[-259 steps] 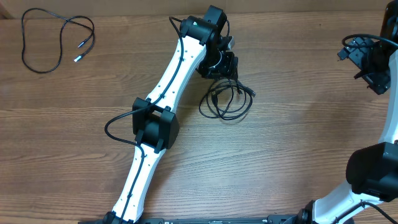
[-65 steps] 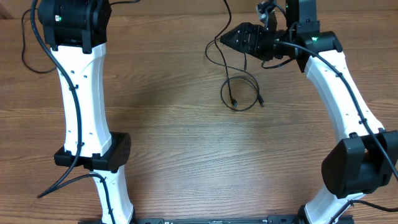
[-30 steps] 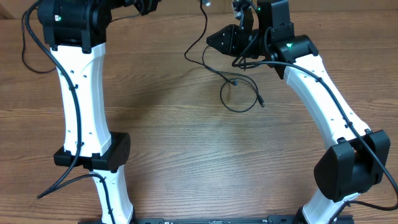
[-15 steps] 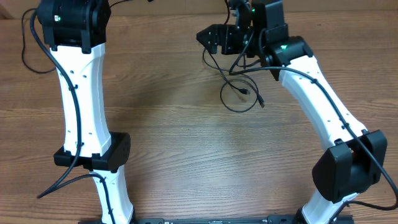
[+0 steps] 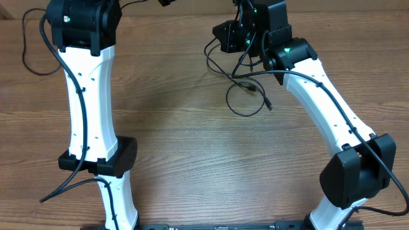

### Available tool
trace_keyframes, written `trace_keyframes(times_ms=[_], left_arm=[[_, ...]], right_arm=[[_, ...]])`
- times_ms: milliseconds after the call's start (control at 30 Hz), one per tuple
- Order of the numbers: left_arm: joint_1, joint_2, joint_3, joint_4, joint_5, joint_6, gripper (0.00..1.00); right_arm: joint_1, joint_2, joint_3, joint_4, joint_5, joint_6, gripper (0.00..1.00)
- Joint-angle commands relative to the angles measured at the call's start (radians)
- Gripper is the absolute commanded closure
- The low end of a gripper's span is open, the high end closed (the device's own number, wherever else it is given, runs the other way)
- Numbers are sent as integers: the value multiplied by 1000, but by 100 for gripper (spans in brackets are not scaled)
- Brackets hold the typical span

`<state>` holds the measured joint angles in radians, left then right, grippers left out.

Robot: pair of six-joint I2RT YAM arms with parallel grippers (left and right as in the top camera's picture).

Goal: Untangle cables

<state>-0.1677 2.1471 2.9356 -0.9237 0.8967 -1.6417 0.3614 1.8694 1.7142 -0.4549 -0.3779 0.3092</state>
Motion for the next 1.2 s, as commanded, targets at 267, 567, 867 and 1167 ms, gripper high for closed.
trace_keyframes(times_ms=[267,567,867,1167], left_arm=[[25,-15,12,-280,-716,482,95],[16,22,9,-537,-1114,661,63],[15,87,6,-606,-1089,999,52],[10,136,6,-702,-346,1532,48]], right_arm=[[-5,-6,1,-55,-294,217,96],[-6,-6,1,-55,-407,286,96],[-6,-6,1,-63,-526,329,96],[-38,-6,1,35,-497,649,96]])
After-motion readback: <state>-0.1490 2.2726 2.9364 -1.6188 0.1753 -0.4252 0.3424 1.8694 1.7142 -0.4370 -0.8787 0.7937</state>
